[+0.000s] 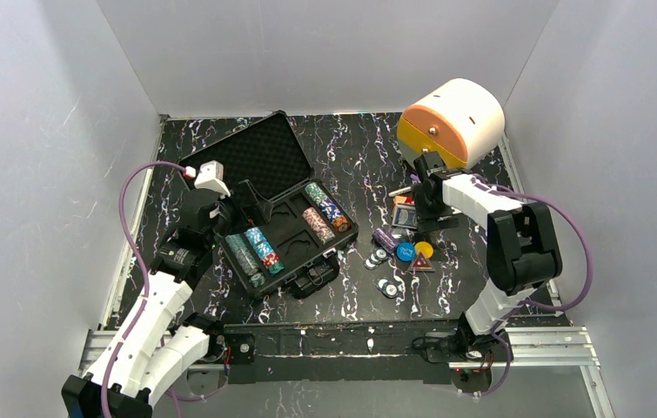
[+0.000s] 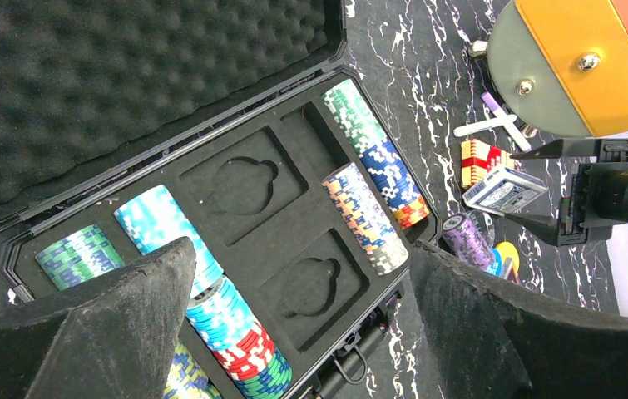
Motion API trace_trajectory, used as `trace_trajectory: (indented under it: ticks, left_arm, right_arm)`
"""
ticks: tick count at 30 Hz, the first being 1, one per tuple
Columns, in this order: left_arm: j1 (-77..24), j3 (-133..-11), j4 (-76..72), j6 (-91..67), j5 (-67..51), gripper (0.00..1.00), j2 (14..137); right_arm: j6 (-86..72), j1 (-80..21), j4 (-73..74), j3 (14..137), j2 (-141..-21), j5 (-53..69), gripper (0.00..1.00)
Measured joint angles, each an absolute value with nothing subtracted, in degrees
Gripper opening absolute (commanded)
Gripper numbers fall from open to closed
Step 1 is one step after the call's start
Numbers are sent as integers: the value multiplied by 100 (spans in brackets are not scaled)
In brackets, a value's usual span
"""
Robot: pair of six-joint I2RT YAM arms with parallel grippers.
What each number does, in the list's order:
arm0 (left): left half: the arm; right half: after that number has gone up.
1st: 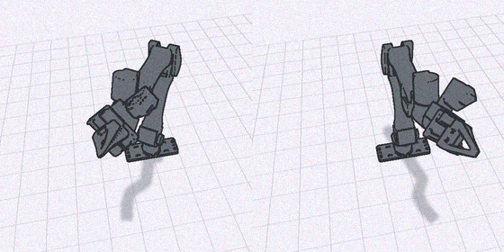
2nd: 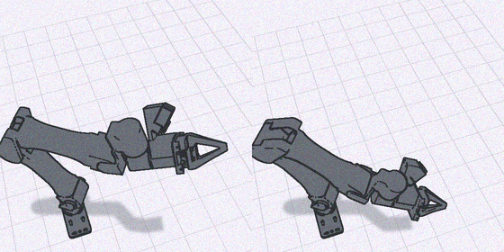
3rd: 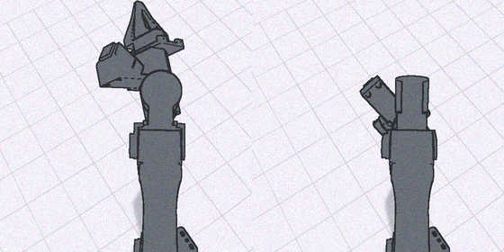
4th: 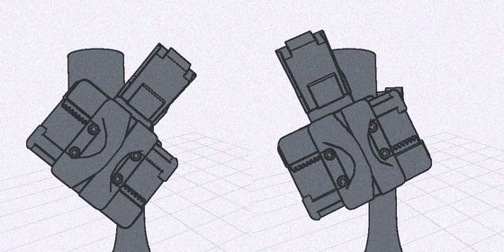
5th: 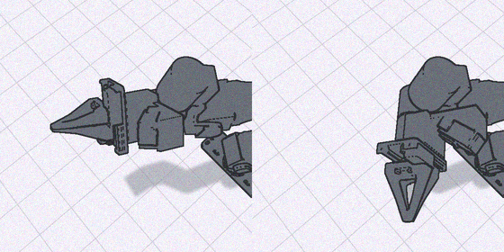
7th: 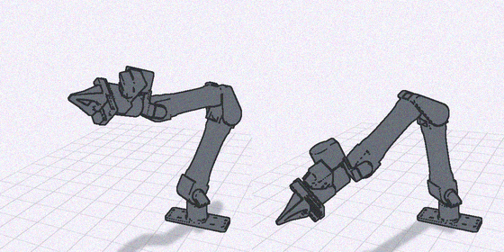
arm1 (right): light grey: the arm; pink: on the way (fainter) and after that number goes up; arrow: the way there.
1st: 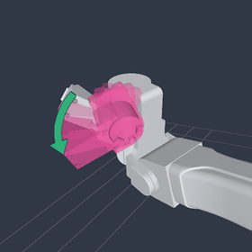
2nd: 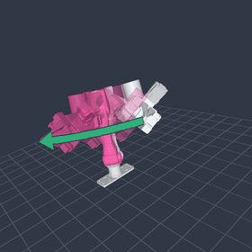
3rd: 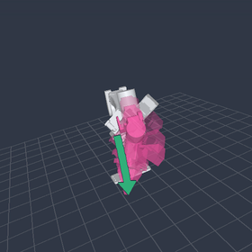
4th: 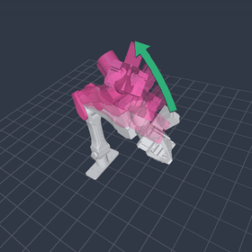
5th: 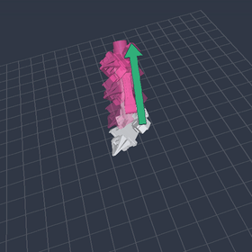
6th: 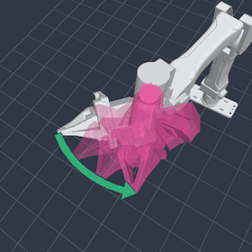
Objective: Pack up texas hold em set
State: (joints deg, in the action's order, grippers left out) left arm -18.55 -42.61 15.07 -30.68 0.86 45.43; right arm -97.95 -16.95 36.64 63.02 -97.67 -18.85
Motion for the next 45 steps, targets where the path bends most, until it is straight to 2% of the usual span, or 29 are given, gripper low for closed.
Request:
trace_trajectory:
  ticks: [8, 9, 13, 15, 19, 24, 28, 34, 36, 45]
  left_arm:
    - [-1855, -4213, 1507, -3068, 86, 98, 4543]
    - [-1855, -4202, 1507, -3070, 86, 98, 4543]
    - [-1855, -4174, 1511, -3072, 86, 98, 4552]
    - [-1855, -4174, 1511, -3074, 86, 98, 4554]
    - [-1855, -4174, 1511, -3072, 86, 98, 4554]
    - [-1855, -4174, 1514, -3070, 86, 98, 4554]
    - [-1855, -4174, 1514, -3070, 89, 98, 4554]
    - [-1855, -4174, 1518, -3070, 89, 98, 4556]
    - [-1855, -4174, 1520, -3070, 91, 98, 4560]
    - [-1855, -4174, 1525, -3083, 91, 98, 4567]
  right_arm:
    - [-9778, -1695, 3448, 5916, -9048, -1798, 55]
    - [-9773, -1695, 3424, 5848, -8986, -1776, 55]
    - [-9745, -1693, 3295, 5760, -8938, -1688, 81]
    - [-9747, -1688, 3295, 5760, -8952, -1645, 88]
    - [-9636, -1686, 3356, 5889, -9157, -1605, 89]
    - [-9596, -1684, 3457, 6173, -9518, -1518, 84]
    - [-9688, -1684, 3677, 6184, -9647, -1450, 74]
    - [-9808, -1682, 3811, 6215, -9675, -1406, 37]
    - [-9832, -1684, 3909, 6215, -9675, -1389, 28]
    - [-9817, -1684, 4080, 6222, -9502, -1302, 28]
